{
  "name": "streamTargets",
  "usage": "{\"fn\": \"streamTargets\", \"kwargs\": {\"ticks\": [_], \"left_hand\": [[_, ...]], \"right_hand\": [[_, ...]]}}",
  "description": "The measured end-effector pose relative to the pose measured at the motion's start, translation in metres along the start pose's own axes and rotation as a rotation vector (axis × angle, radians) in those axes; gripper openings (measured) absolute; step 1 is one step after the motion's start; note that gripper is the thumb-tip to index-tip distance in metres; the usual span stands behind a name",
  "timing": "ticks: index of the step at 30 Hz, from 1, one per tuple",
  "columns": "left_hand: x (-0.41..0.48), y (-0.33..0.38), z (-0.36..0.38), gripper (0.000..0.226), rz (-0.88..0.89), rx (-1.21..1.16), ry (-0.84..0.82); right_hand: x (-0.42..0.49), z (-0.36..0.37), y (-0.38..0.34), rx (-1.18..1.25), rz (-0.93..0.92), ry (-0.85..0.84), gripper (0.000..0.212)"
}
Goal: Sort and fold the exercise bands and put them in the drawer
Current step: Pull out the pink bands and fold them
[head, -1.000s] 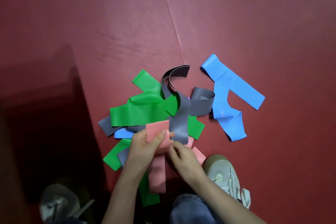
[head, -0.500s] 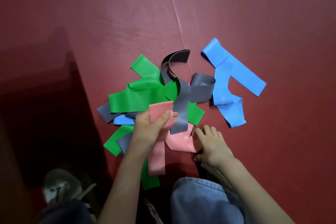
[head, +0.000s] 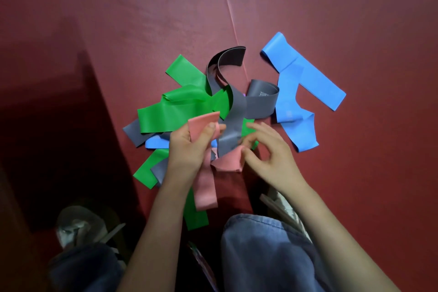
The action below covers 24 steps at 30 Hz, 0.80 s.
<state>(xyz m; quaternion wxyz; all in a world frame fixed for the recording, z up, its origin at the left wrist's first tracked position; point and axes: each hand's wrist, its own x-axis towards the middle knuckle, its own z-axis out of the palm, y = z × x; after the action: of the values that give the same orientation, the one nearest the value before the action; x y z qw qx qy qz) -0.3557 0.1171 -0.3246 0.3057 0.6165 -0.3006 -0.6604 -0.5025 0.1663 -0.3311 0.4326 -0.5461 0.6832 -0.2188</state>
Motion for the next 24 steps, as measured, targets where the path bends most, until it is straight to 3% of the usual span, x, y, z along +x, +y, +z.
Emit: {"fn": "streamTargets", "kwargs": {"ticks": [4, 9, 12, 15, 18, 21, 24], "left_hand": [[-0.001, -0.004, 0.005, 0.017, -0.043, -0.004, -0.072], [-0.004, -0.005, 0.011, 0.027, -0.092, -0.066, -0.137], [-0.006, -0.005, 0.011, 0.029, -0.124, -0.07, -0.124], [-0.004, -0.009, 0.006, 0.029, -0.169, -0.144, -0.088], [-0.003, -0.009, 0.005, 0.025, -0.149, -0.157, -0.049], [-0.005, -0.006, 0.007, 0.018, -0.19, -0.257, -0.035], [-0.006, -0.004, 0.008, 0.023, -0.202, -0.313, -0.065]], "right_hand": [[0.012, -0.005, -0.029, 0.051, 0.068, -0.19, 0.008], [0.015, -0.007, -0.041, 0.642, 0.218, -0.237, 0.025], [0.018, -0.005, -0.042, 0.788, 0.273, -0.275, 0.012], [0.016, -0.009, -0.04, 0.937, 0.369, -0.398, 0.022], [0.013, -0.01, -0.037, 0.819, 0.315, -0.487, 0.032], [0.015, -0.008, -0.037, 0.561, 0.206, -0.226, 0.031], [0.018, -0.004, -0.039, 0.293, 0.016, -0.071, 0.009]]}}
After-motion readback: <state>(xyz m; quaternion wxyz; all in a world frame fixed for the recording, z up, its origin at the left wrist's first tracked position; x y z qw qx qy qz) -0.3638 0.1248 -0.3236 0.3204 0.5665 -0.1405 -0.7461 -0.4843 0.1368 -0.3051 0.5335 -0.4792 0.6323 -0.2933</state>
